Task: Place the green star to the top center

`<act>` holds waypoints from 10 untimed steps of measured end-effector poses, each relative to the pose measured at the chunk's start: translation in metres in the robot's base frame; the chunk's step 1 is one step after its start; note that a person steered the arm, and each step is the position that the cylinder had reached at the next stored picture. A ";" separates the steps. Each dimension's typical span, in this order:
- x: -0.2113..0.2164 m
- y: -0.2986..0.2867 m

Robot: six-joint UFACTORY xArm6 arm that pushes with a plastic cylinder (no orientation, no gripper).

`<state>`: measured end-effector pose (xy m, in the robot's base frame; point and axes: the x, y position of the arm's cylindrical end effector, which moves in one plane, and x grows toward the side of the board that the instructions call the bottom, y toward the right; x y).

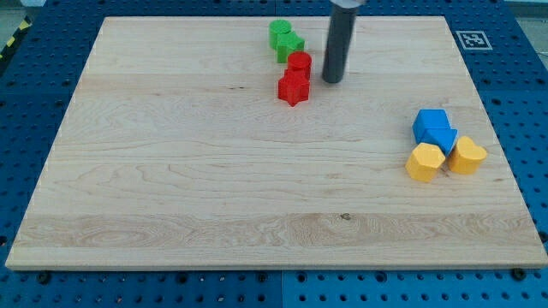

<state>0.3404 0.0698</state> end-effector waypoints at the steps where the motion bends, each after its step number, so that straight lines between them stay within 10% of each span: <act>1: -0.005 -0.022; 10: -0.072 0.010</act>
<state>0.2680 0.0800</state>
